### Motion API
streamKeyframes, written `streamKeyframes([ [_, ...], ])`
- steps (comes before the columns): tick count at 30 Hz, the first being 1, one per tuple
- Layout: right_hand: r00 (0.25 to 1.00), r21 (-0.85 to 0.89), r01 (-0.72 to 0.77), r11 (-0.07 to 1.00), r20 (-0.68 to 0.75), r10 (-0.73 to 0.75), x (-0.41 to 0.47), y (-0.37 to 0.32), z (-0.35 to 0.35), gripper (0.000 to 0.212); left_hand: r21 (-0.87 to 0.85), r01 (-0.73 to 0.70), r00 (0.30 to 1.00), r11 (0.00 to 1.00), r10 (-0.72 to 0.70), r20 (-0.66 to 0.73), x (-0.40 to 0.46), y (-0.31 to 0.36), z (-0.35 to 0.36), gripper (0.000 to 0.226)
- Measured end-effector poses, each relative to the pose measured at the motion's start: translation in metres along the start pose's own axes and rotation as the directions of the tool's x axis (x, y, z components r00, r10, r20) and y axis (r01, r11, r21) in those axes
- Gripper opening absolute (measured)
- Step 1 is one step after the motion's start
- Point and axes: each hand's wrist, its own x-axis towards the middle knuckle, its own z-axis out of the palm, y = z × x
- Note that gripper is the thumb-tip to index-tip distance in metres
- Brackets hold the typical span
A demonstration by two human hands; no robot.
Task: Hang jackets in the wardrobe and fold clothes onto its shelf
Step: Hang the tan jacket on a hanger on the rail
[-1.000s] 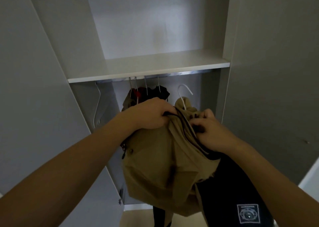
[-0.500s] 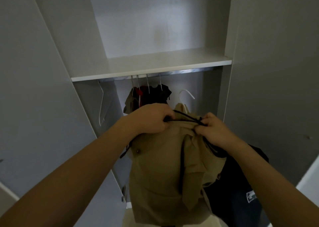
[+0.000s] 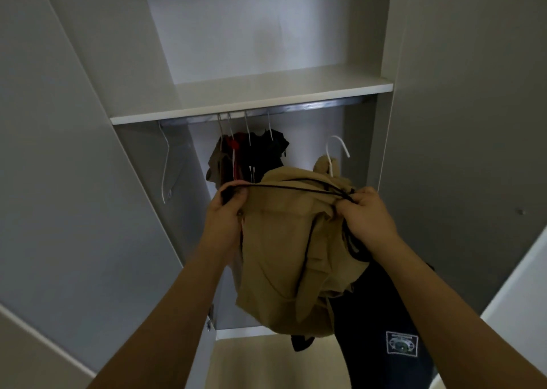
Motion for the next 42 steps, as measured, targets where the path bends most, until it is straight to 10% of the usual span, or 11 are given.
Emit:
streamKeyframes([
  [4, 0.997, -0.057, -0.014, 0.998, -0.079, 0.010, -0.010, 0.006, 0.005, 0.027, -0.009, 0.205, 0.957, 0.979, -0.203, -0.207, -0.002, -0.002, 0.006, 0.014],
  [8, 0.996, -0.129, -0.016, 0.991, -0.084, 0.005, -0.021, 0.014, 0.011, 0.023, 0.087, 0.577, 0.817, 0.812, -0.571, -0.084, 0.005, -0.007, 0.009, 0.037],
  [22, 0.997, -0.294, 0.054, 0.954, -0.042, -0.069, -0.057, 0.043, 0.028, 0.022, 0.244, 0.730, 0.666, 0.638, -0.745, -0.045, 0.056, -0.029, 0.028, 0.027],
  [27, 0.957, 0.277, -0.242, 0.930, 0.225, 0.182, -0.065, 0.066, 0.015, 0.028, 0.667, 0.155, 0.910, 0.729, -0.368, 0.191, 0.065, -0.013, 0.035, 0.015],
  [31, 0.883, 0.691, -0.466, 0.553, 0.323, 0.340, -0.064, 0.085, -0.005, 0.034, 0.797, -0.430, 0.548, 0.425, -0.578, 0.604, 0.040, 0.028, 0.045, 0.015],
  [35, 0.933, 0.739, -0.360, 0.570, 0.292, 0.210, -0.070, 0.075, 0.002, 0.044, 0.496, -0.851, 0.300, 0.175, -0.613, 0.731, -0.007, 0.035, 0.066, 0.015],
  [42, 0.961, 0.396, -0.137, 0.908, 0.274, 0.025, -0.088, 0.046, 0.016, 0.056, 0.391, -0.920, 0.354, 0.032, -0.362, 0.862, -0.028, 0.049, 0.059, 0.029],
])
